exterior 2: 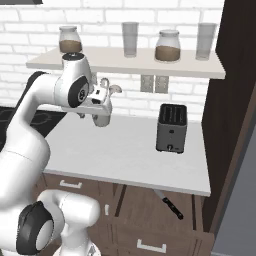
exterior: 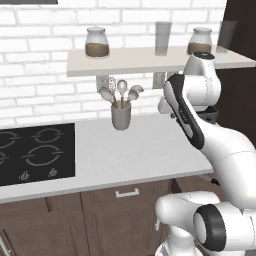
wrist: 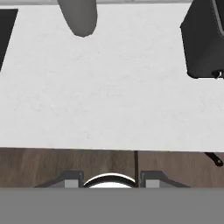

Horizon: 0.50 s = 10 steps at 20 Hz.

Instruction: Pick up the knife from the drawer and place it on the cutting board. Then place the meat from the plate to the cutting board.

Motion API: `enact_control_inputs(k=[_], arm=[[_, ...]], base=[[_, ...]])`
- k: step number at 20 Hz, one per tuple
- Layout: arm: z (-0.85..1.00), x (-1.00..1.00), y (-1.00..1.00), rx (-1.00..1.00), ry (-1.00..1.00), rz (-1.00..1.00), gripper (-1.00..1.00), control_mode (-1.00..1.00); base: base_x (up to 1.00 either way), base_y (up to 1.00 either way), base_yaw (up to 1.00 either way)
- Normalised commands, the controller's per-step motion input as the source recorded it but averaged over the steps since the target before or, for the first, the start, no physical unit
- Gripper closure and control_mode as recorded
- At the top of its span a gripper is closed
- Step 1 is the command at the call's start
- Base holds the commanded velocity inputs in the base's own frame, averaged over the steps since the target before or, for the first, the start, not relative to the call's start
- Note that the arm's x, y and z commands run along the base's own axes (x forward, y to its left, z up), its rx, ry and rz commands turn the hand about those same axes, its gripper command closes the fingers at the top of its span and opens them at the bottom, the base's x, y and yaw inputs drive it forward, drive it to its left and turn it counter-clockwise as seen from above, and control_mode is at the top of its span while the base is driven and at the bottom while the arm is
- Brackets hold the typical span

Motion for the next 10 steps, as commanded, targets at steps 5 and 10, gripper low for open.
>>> enact_control_inputs(k=[5,10], arm=[[-0.09,-0.22,0.00,0.00,0.04,0.00,-1.00,-1.00],[-0.44,-0.65,0.00,0.00,0.02,0.00,-1.00,-1.00]], base=[[0.00,0.00,0.00],[0.00,0.00,0.00]])
